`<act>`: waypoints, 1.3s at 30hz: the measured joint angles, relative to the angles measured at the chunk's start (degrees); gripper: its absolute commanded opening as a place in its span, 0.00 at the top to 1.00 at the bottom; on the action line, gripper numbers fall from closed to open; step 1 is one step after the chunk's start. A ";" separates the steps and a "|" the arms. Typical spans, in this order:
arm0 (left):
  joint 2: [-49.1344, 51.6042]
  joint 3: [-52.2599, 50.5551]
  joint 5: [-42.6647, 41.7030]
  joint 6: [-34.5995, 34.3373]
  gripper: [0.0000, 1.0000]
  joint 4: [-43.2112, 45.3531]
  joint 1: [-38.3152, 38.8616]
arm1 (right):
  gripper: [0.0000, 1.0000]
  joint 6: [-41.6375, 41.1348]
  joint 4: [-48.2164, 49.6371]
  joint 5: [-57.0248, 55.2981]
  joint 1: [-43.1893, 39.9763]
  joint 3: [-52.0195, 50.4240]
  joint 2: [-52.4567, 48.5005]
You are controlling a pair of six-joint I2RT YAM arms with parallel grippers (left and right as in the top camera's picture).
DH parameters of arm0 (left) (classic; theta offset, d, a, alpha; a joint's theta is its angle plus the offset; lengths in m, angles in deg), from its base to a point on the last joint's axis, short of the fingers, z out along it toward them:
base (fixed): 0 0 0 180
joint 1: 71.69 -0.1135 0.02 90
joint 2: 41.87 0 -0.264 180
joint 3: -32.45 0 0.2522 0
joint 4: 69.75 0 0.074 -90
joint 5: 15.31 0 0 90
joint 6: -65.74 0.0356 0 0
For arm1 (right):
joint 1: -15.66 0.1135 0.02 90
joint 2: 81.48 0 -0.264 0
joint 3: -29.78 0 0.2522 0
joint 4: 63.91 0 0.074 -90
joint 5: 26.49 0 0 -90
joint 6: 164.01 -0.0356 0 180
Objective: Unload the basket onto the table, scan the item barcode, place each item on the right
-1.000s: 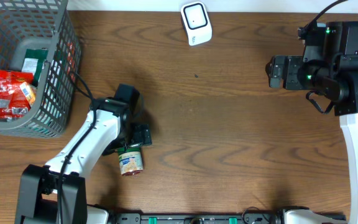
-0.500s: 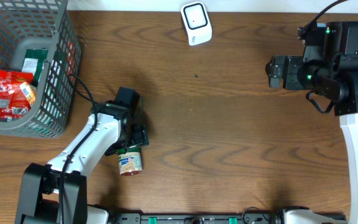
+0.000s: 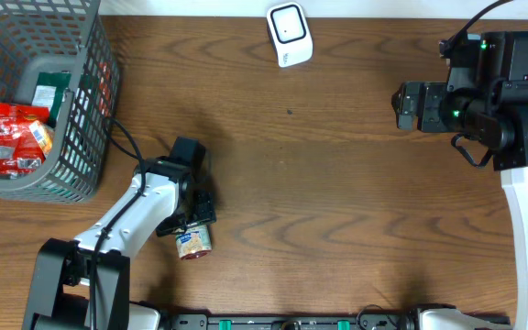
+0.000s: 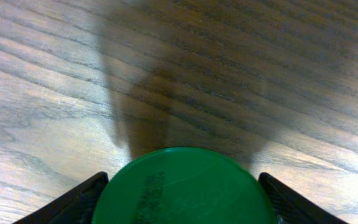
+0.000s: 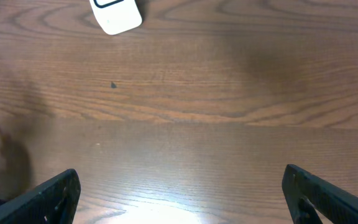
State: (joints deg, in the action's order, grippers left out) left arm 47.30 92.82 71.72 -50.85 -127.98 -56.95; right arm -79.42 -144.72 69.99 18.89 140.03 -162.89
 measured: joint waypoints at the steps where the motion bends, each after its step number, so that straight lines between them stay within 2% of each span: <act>1: 0.00 0.02 -0.02 -0.02 0.29 0.00 0.00 | 0.01 0.00 0.00 0.00 0.00 0.00 0.00; 5: -0.02 0.02 0.00 -0.04 0.30 0.00 0.00 | 0.01 0.00 0.00 0.00 0.00 0.00 0.00; 9: -0.35 0.61 0.02 -0.20 0.38 -0.02 0.00 | 0.01 0.00 0.00 0.00 0.00 0.00 0.00; 17: -7.67 2.27 0.17 1.66 0.38 2.91 0.00 | 0.01 0.00 0.00 0.00 0.00 0.00 0.00; 25: -14.58 2.47 0.28 8.72 0.37 19.28 0.22 | 0.01 0.00 -0.02 0.02 0.00 0.00 0.00; 33: -14.69 0.20 -0.52 11.85 0.42 42.05 6.84 | 0.01 0.00 -0.02 0.00 0.00 0.00 0.00; 39: -14.05 -0.46 -0.96 11.41 0.41 47.74 8.24 | 0.01 0.00 0.00 0.00 0.00 0.00 0.00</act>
State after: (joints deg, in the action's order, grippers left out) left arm 33.24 92.36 70.76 -39.44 -80.25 -48.71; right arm -79.42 -144.72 69.99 18.89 140.03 -162.89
